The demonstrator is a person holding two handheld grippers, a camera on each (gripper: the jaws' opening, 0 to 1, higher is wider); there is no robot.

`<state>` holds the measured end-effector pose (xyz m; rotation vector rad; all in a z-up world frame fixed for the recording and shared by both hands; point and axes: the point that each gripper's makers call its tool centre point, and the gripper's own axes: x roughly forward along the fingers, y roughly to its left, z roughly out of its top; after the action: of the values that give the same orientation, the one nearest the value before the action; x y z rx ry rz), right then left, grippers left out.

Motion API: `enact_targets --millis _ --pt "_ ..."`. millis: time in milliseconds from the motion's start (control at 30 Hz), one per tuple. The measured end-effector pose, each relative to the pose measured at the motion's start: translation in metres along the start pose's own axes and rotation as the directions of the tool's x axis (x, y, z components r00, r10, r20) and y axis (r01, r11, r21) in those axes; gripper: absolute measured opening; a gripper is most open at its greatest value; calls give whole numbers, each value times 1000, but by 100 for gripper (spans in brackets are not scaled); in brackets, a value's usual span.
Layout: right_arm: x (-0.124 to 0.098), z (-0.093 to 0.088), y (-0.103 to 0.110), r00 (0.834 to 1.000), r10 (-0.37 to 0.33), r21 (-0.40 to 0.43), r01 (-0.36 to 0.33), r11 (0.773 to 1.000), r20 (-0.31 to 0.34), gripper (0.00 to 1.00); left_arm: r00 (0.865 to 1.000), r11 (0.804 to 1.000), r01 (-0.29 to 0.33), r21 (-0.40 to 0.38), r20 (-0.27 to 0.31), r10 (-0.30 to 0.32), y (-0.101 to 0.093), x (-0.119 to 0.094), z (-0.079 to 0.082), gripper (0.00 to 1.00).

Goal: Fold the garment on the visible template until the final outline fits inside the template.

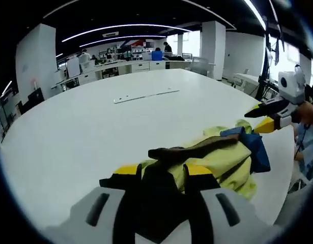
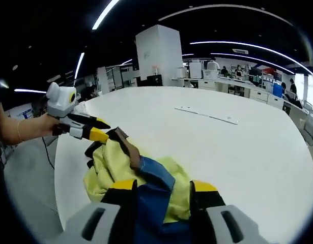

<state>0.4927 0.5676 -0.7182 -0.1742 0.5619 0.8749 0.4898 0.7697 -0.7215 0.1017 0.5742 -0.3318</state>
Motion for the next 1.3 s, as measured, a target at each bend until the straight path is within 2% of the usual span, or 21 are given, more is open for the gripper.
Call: enact_targets --millis 100,233,367,467,600,667,733,800,867,933,1100,1167,1233,1300 --pt "6 -3 1 1000 13 -11 -13 1000 -13 32 1000 1000 5 8 -9 -5 0 4 -1 28" --pt "12 -3 1 1000 19 -21 -20 1000 -13 25 1000 1000 8 24 -18 -7 3 9 -1 10" --pt "18 -2 0 1000 19 -35 -20 999 -9 20 1000 999 5 47 -29 -4 6 14 -3 8" --pt "20 -2 0 1000 21 -51 -21 998 -11 12 999 996 -6 86 -53 11 8 15 -7 0" --pt "20 -5 1 1000 27 -65 -28 998 -17 1 998 991 -22 130 -62 31 9 12 -8 0" --pt "18 -2 1 1000 30 -65 -30 997 -6 0 998 991 -24 130 -57 31 9 10 -6 0" --pt "14 4 1 999 32 -31 -31 999 23 0 998 992 -30 123 -48 36 11 6 -3 0" --pt "11 10 1 998 36 1 -36 999 50 0 999 993 -33 115 -30 37 13 0 3 0" --pt "5 21 0 996 34 22 -36 999 86 0 997 993 -74 92 -6 74 21 -6 10 0" --pt "-1 29 -1 994 27 29 -31 999 107 0 997 993 -71 90 9 70 22 -13 17 0" --pt "-15 49 -3 989 10 5 -11 1000 148 0 995 995 -74 70 66 69 25 -28 41 0" --pt "-21 60 -4 986 1 -13 1 1000 168 0 995 995 -66 71 82 60 24 -33 50 0" --pt "-27 71 -9 983 -21 -29 27 999 184 0 993 997 -30 72 116 22 19 -36 65 0" --pt "-33 81 -13 980 -41 -59 53 997 197 0 992 997 -31 73 124 22 21 -41 76 0"
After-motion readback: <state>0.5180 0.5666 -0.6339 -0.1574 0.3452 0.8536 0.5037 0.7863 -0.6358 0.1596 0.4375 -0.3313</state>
